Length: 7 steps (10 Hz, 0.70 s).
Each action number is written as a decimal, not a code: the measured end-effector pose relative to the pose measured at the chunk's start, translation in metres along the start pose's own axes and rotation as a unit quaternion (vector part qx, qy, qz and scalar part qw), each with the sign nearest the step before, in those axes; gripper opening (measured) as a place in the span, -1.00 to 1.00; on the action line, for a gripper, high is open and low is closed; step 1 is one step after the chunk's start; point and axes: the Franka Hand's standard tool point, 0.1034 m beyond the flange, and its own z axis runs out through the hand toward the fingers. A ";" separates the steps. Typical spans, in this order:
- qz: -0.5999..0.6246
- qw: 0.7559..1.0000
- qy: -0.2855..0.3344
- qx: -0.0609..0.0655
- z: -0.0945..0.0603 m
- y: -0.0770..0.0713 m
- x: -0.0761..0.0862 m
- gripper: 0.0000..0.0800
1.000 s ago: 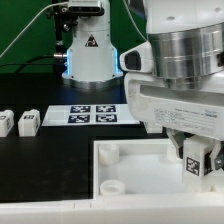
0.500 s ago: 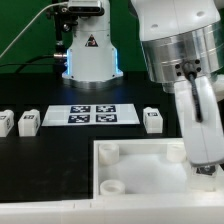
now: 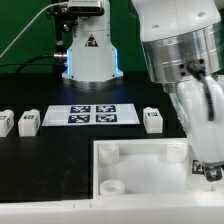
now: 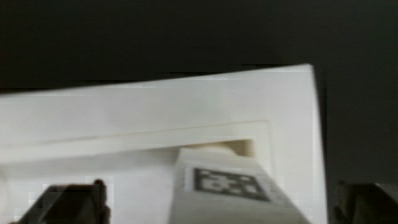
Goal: Assemble one leg
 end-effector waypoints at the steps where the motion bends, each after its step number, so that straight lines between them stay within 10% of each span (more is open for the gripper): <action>1: -0.065 0.998 0.000 -0.011 0.001 0.003 0.002 0.61; 6: -0.346 0.938 0.006 -0.028 0.000 0.004 0.002 0.62; 7: -0.451 0.891 0.026 -0.043 -0.001 0.004 0.000 0.62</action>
Offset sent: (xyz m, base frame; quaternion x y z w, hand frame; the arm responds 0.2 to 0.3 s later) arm 0.0000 0.0000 0.0000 0.0000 0.0000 -0.2667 0.9638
